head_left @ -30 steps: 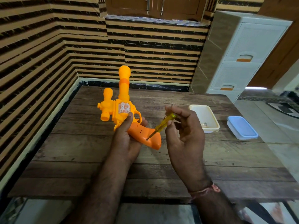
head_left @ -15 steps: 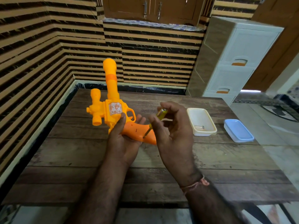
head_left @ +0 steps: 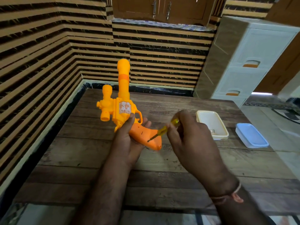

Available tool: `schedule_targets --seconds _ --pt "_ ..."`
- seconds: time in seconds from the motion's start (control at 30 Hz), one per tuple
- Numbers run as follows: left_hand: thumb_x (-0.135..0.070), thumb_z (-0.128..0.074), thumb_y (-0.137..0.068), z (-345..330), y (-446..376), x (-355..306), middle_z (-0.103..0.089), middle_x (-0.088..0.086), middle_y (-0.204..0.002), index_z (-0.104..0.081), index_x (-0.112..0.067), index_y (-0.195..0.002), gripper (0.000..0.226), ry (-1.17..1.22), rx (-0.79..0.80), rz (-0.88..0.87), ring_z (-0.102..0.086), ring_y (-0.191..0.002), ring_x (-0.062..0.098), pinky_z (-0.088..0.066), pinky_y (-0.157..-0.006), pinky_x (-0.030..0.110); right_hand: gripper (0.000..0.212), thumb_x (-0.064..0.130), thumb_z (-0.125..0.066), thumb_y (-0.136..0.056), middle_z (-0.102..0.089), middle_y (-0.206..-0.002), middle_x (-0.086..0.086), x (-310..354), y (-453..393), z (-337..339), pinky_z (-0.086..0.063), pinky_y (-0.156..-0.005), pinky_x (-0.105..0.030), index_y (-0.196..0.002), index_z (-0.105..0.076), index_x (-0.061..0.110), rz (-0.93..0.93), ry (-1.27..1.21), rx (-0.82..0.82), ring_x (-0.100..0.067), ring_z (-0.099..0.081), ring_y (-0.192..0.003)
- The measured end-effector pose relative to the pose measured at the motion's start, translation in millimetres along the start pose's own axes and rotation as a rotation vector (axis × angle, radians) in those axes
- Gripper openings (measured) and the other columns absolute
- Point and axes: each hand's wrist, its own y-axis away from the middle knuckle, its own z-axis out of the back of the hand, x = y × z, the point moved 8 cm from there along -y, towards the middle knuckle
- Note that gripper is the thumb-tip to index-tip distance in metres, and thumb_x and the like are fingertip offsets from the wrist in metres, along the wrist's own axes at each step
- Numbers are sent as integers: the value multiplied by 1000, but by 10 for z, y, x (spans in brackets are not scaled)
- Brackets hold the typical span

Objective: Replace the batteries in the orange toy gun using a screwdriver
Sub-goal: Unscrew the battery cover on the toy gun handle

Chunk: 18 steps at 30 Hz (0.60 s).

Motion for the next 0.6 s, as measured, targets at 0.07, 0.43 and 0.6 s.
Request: schedule_targets --seconds 0.07,0.43,0.6 --pt "-28 -60 -91 5 -4 -18 -71 14 -103 -54 -14 -135 46 -57 -2 -8 -70 -98 27 -51 -91 50 9 30 -59 -83 -60 -61 1 -127 -8 40 -48 -56 -36 -87 -55 23 -90 29 111 -20 -58 -60" --pt "-28 -58 -94 -34 53 -52 -68 18 -113 -53 -16 -134 42 -91 24 -23 -72 -94 27 -52 -91 49 14 19 -71 -84 -49 -66 14 -138 109 -127 -32 -56 -18 -86 -59 27 -86 -90 218 -1 -46 -62" --pt "-27 -56 -95 -52 64 -71 -66 17 -116 -55 -17 -130 37 -121 55 -40 -72 -92 26 -52 -90 50 25 12 -75 -79 -59 -85 11 -174 103 -152 -42 -65 -21 -88 -61 30 -129 -146 210 -7 -56 -77"
